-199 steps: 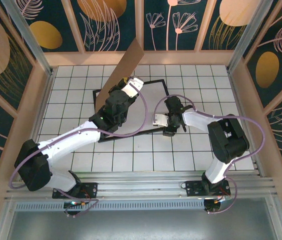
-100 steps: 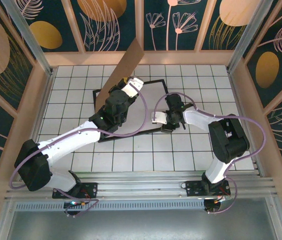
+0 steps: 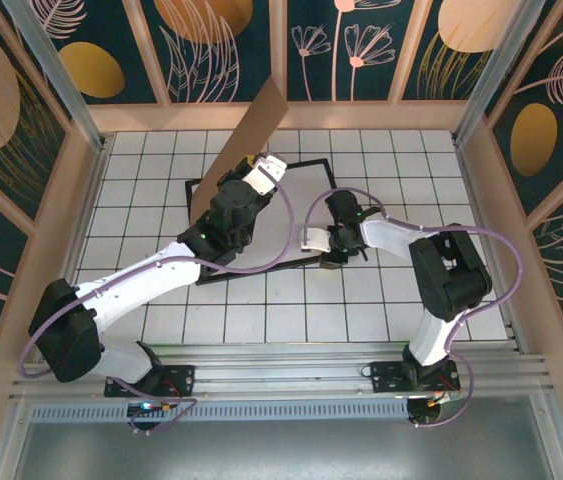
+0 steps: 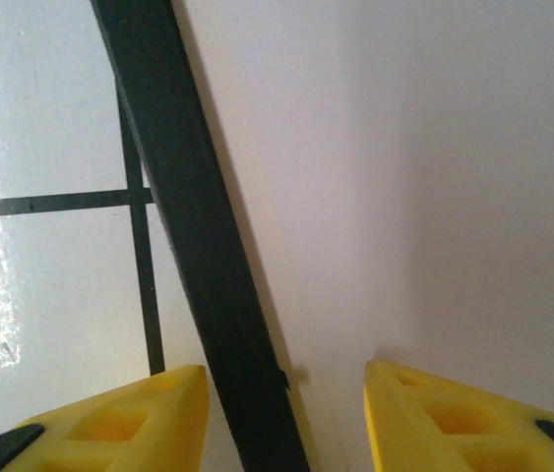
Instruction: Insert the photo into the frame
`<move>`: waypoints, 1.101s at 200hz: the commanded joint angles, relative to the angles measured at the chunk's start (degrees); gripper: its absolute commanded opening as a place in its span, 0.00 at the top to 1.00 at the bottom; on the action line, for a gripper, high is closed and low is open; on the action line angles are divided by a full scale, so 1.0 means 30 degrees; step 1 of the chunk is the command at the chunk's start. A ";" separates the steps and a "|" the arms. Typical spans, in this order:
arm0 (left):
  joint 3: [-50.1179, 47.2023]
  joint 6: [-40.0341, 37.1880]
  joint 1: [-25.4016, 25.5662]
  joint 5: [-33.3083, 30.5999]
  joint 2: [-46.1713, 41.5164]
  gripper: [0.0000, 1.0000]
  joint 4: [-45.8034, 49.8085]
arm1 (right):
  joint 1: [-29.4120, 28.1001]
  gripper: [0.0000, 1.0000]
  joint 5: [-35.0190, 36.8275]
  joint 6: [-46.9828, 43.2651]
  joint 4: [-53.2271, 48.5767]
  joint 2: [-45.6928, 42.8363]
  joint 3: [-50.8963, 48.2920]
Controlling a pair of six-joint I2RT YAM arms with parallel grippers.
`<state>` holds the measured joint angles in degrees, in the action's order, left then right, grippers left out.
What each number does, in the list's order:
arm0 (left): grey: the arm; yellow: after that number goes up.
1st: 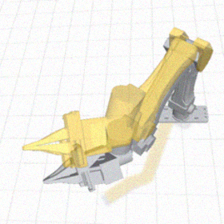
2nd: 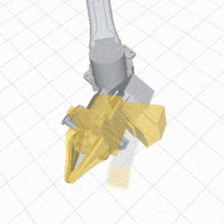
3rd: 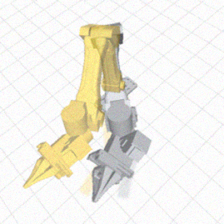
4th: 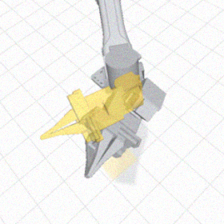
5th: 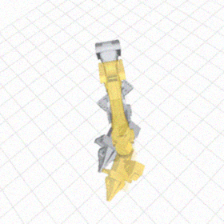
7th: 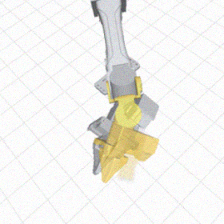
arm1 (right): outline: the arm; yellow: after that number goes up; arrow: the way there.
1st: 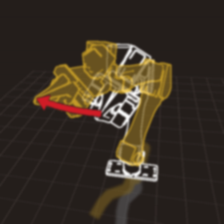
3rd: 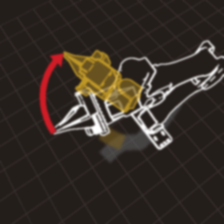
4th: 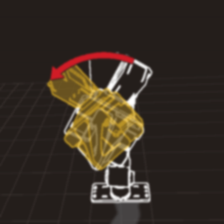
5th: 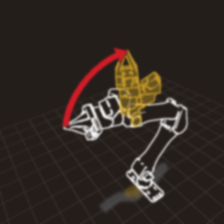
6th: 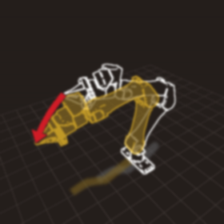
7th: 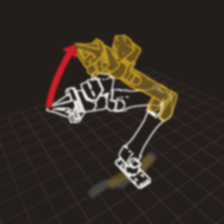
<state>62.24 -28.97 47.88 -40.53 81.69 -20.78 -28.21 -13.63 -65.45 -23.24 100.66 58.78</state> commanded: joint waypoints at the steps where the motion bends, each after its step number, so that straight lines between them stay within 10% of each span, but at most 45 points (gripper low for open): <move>1: -0.0179 0.0372 -0.0324 -0.0404 -0.0117 1.00 -0.0176 | -0.0230 0.59 -0.0526 0.0269 -0.0718 0.0400 0.0504; 220: -0.0065 0.0546 -0.0332 -0.0376 0.0071 1.00 0.0045 | -0.0924 0.98 0.1241 -0.0036 0.1014 -0.1264 -0.1503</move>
<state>62.15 -28.64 47.55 -40.53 81.71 -20.71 -30.33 -11.90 -65.73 -21.08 99.04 56.34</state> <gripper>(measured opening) 0.065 0.132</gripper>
